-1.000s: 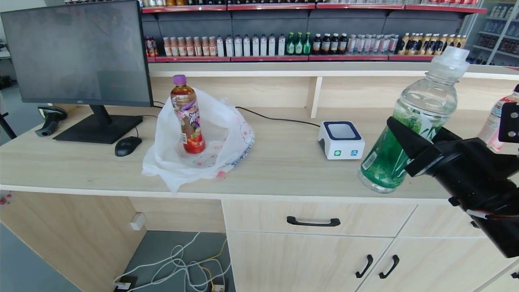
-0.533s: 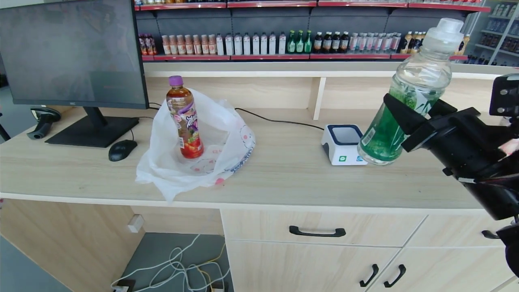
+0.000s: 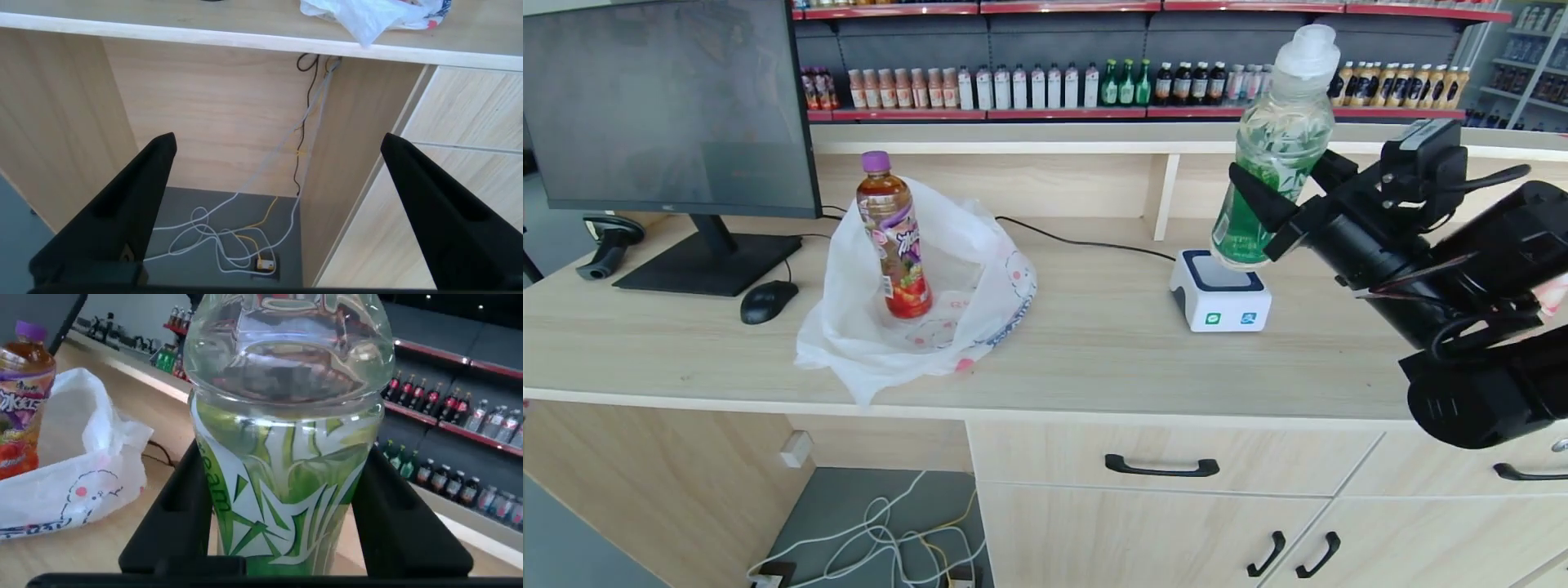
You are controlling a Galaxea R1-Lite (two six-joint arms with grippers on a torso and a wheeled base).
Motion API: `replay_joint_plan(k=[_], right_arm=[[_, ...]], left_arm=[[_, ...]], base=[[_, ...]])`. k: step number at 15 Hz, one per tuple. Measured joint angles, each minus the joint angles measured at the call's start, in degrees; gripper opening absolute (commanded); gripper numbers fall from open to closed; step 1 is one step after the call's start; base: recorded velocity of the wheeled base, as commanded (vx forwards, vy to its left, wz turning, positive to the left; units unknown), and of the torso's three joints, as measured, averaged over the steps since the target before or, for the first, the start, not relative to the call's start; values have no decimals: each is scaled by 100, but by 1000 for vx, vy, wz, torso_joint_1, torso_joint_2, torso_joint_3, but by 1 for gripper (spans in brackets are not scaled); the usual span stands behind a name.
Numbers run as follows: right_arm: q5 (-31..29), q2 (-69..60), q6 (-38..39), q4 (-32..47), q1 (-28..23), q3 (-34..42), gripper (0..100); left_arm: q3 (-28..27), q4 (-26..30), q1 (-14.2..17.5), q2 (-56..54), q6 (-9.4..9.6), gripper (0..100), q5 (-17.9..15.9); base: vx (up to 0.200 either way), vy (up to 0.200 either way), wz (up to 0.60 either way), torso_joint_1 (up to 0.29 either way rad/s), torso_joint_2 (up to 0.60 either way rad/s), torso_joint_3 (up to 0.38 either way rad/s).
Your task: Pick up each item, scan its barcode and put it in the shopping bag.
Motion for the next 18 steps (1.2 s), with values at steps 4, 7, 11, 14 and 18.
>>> replay_joint_plan(k=[4, 7, 11, 14, 18], right_arm=[[1306, 534, -1401, 5, -606, -628, 0], [1858, 695, -1864, 0, -811, -692, 0], [2154, 907, -2113, 7, -890, -703, 0], [2469, 1072, -2175, 2, -918, -767, 0], [2502, 1152, -2167, -9, -926, -839, 0]], left_arm=[[0, 0, 0, -2, 2, 100, -2], [0, 0, 0, 0, 2, 100, -2], [0, 0, 0, 0, 2, 100, -2], [0, 0, 0, -2, 0, 100, 0], [0, 0, 0, 0, 2, 100, -2]], base=[[0, 0, 0, 0, 0, 0], [0, 0, 0, 0, 0, 0], [0, 0, 0, 0, 0, 0], [0, 0, 0, 0, 0, 0], [0, 0, 0, 0, 0, 0]])
